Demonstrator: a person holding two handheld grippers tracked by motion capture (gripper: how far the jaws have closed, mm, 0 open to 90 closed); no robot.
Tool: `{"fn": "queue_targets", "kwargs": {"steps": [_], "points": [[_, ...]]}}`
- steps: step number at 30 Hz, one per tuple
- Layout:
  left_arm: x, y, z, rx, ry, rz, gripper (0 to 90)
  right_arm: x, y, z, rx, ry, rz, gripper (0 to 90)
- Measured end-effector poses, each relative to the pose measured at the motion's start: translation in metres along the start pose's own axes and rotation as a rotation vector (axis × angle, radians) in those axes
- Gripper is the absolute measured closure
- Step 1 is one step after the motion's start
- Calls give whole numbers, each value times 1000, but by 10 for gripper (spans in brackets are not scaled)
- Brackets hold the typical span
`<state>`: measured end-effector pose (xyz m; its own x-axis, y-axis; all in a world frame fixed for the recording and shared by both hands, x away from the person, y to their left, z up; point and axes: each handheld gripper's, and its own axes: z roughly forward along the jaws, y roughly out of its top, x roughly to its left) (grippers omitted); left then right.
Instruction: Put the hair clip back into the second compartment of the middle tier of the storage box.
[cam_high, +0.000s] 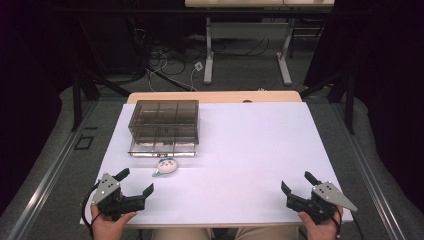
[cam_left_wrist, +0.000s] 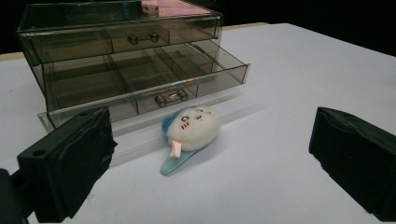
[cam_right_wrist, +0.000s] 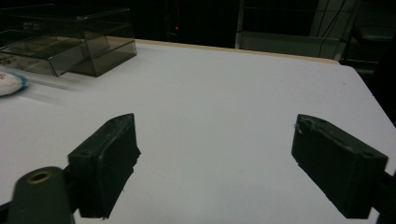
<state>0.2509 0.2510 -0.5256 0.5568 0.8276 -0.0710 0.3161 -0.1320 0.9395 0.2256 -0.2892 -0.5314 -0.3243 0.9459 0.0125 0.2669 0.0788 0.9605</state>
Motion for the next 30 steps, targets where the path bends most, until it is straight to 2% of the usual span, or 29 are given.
{"fn": "queue_targets", "kwargs": {"steps": [2, 7, 10, 12, 14, 15, 16, 19, 22, 30], "points": [[1, 0, 2, 3, -4, 1, 2, -1, -2, 1, 3, -2, 0, 151], [3, -5, 6, 14, -13, -37, 2, -1, -12, 4, 35, -2, 38, 148], [4, -8, 7, 18, -12, -48, 2, 1, -17, 9, 56, -1, 14, 148], [4, -8, 7, 21, -7, -40, 2, 2, -18, 9, 63, 1, 7, 149], [4, -8, 6, 21, -3, -52, 2, 3, -19, 9, 66, 2, 2, 148], [5, -8, 6, 18, 1, -45, 2, 3, -19, 9, 66, 2, 2, 148], [4, -8, 5, 11, 1, -58, 2, 3, -19, 8, 59, 11, -4, 148], [5, -8, 5, 14, 8, -54, 2, 3, -20, 9, 60, 8, -7, 149], [5, -8, 5, 18, 7, -72, 2, 3, -21, 9, 66, 7, -1, 149], [5, 0, 10, 31, 17, -63, 2, 4, -23, 10, 72, 11, -9, 149]]}}
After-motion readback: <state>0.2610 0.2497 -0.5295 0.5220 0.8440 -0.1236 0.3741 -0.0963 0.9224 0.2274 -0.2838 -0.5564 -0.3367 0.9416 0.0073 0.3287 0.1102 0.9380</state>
